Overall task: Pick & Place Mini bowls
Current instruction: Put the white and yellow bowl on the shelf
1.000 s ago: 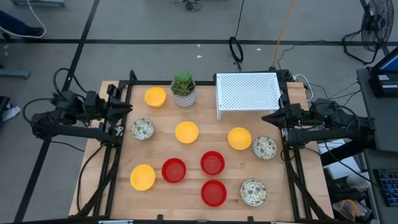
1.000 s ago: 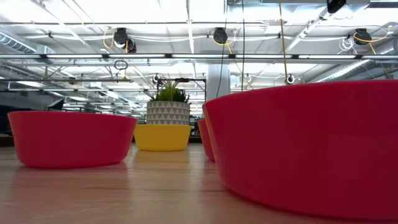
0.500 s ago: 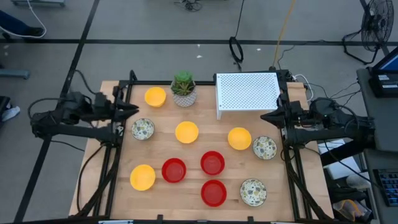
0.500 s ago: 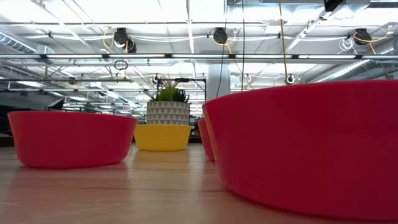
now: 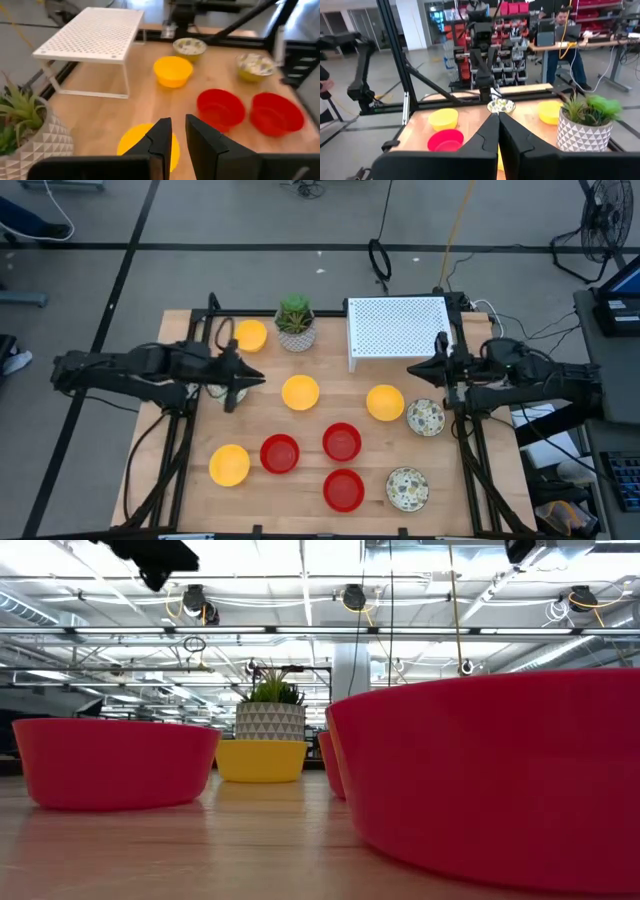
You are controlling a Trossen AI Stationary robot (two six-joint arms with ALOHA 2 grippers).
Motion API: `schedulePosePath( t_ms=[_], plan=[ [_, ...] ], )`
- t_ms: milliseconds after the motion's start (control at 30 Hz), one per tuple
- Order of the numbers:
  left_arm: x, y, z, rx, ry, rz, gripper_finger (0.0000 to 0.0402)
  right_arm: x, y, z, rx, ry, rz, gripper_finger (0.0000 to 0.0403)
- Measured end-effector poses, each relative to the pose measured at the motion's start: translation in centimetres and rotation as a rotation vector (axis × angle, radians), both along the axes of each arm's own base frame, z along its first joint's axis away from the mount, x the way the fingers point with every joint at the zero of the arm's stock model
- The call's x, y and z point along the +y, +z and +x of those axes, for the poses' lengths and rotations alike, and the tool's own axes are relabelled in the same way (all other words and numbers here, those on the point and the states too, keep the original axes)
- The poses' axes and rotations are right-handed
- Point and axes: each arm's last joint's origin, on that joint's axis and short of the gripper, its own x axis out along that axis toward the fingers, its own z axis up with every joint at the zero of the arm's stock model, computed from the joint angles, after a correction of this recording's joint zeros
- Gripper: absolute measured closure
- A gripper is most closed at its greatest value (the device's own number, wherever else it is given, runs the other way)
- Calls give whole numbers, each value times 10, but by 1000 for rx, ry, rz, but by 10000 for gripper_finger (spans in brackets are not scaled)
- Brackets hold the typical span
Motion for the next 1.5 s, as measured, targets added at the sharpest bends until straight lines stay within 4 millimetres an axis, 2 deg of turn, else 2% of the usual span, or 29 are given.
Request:
schedulePosePath(
  t_ms=[233, 433, 633, 800, 900, 1000, 1200, 1333, 1500],
  plan=[
    [4, -11, 29, 23, 127, 53, 339, 0, -11, 26, 99, -6, 29, 403],
    [3, -27, 37, 119, 181, -60, 339, 0, -33, 43, 287, -31, 156, 397],
    [2, -36, 43, 176, 181, -151, 339, 0, -64, 45, 602, -79, 217, 357],
    [2, -39, 49, 167, 186, -166, 339, 1, -79, 50, 749, -79, 228, 308],
    [2, -38, 50, 158, 186, -166, 339, 3, -85, 57, 796, -47, 333, 279],
    [2, -38, 50, 160, 180, -157, 339, 6, -93, 63, 874, -45, 522, 258],
    [2, -38, 50, 163, 162, -123, 339, 12, -108, 69, 1078, -63, 906, 242],
    [2, -38, 50, 166, 153, -108, 339, 19, -113, 69, 1181, -37, 989, 241],
    [2, -38, 49, 169, 152, -104, 339, 23, -116, 65, 1239, -51, 979, 241]
  ],
)
